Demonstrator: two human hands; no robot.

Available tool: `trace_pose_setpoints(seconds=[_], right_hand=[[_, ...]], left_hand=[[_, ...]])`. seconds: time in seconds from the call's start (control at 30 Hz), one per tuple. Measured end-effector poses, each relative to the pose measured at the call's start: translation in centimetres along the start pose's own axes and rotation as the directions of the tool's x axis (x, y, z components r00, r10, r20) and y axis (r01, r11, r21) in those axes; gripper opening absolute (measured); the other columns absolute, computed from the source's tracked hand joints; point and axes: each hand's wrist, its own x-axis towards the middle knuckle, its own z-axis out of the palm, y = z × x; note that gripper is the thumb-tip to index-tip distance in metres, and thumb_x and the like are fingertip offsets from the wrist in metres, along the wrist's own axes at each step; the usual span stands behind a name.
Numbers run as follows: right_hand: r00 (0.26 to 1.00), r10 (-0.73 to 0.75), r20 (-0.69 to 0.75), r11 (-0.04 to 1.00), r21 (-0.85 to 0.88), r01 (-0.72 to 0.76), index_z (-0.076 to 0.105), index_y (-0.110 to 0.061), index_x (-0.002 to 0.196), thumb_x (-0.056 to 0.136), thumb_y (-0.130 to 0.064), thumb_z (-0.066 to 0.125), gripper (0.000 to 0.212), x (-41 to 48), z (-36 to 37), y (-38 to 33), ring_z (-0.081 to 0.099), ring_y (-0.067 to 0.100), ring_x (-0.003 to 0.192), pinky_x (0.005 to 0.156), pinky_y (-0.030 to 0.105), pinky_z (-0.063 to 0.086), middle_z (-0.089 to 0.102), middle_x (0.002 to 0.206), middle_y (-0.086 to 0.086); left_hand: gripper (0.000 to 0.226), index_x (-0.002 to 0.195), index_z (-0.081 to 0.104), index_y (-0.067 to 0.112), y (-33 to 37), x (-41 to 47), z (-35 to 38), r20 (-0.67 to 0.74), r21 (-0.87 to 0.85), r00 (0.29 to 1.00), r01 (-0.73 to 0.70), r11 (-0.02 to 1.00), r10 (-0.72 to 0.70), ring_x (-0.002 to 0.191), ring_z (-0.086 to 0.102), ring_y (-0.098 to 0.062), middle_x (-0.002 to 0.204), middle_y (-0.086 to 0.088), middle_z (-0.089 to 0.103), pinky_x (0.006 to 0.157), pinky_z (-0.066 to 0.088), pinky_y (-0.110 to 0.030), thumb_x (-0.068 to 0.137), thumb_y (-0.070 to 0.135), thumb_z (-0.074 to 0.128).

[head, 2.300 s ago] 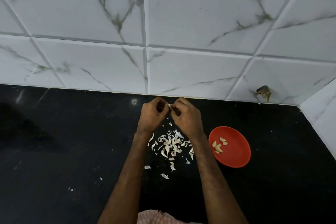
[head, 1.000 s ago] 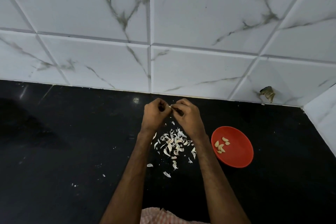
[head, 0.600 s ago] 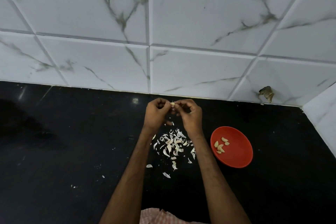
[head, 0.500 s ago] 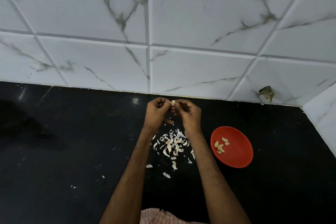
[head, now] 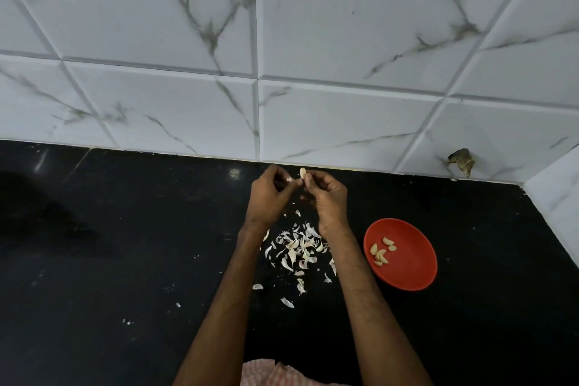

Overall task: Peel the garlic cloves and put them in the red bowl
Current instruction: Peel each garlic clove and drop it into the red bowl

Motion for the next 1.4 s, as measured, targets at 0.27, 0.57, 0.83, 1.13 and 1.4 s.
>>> trace_pose_setpoints(seconds=[0.27, 0.57, 0.83, 1.13, 1.4], right_hand=[[0.994, 0.083, 0.066, 0.997, -0.001, -0.083, 0.074, -0.015, 0.097, 0.1, -0.012, 0.06, 0.014, -0.1, -0.1, -0.2, 0.067, 0.009, 0.076, 0.062, 0.023, 0.052, 0.074, 0.086, 0.0], [0.999, -0.006, 0.054, 0.996, -0.092, 0.011, 0.067, -0.01, 0.101, 0.095, -0.009, 0.068, 0.007, 0.2, -0.3, -0.4, 0.069, 0.009, 0.077, 0.066, 0.03, 0.06, 0.073, 0.088, 0.0], [0.967, -0.23, 0.11, 0.947, -0.202, 0.249, 0.069, -0.01, 0.094, 0.094, -0.011, 0.07, 0.002, 0.7, -0.7, -0.9, 0.071, 0.026, 0.088, 0.079, 0.041, 0.062, 0.073, 0.093, 0.01], [0.95, -0.246, 0.194, 0.89, -0.343, 0.3, 0.064, -0.018, 0.092, 0.095, -0.009, 0.069, 0.011, 0.7, -1.0, -1.1, 0.066, 0.009, 0.083, 0.059, 0.031, 0.056, 0.069, 0.091, -0.005], [0.926, -0.236, 0.296, 0.833, -0.428, 0.349, 0.055, -0.016, 0.094, 0.1, -0.004, 0.057, 0.013, 1.1, -1.2, -0.9, 0.052, 0.005, 0.083, 0.077, 0.02, 0.043, 0.056, 0.089, -0.004]], left_hand=[[0.015, 0.109, 0.067, 0.004, 0.0, 0.1, 0.3, 0.064, -0.323, 0.998, 0.004, 0.946, 0.017, 0.076, 0.068, -0.012, 0.091, -0.009, 0.072, 0.05, 0.05, -0.022, 0.094, 0.006, 0.069], [0.014, 0.102, 0.073, 0.009, 0.3, -0.4, 0.4, 0.067, -0.452, 0.998, 0.027, 0.892, 0.004, 0.083, 0.072, -0.01, 0.097, -0.006, 0.076, 0.056, 0.055, -0.02, 0.093, -0.001, 0.066], [0.018, 0.097, 0.075, 0.013, 0.5, -0.1, 0.6, 0.038, -0.49, 0.999, 0.046, 0.87, -0.031, 0.076, 0.071, -0.016, 0.087, -0.004, 0.076, 0.059, 0.059, -0.025, 0.093, -0.002, 0.065], [0.016, 0.104, 0.077, 0.006, 0.1, 0.1, 0.5, 0.066, -0.422, 0.997, -0.016, 0.907, 0.049, 0.082, 0.072, -0.015, 0.095, -0.005, 0.078, 0.06, 0.057, -0.024, 0.091, -0.001, 0.07], [0.011, 0.099, 0.075, 0.001, -0.2, 0.1, 0.7, 0.087, -0.38, 0.994, -0.024, 0.925, 0.061, 0.083, 0.071, -0.015, 0.092, -0.006, 0.077, 0.057, 0.057, -0.025, 0.09, 0.0, 0.071]])
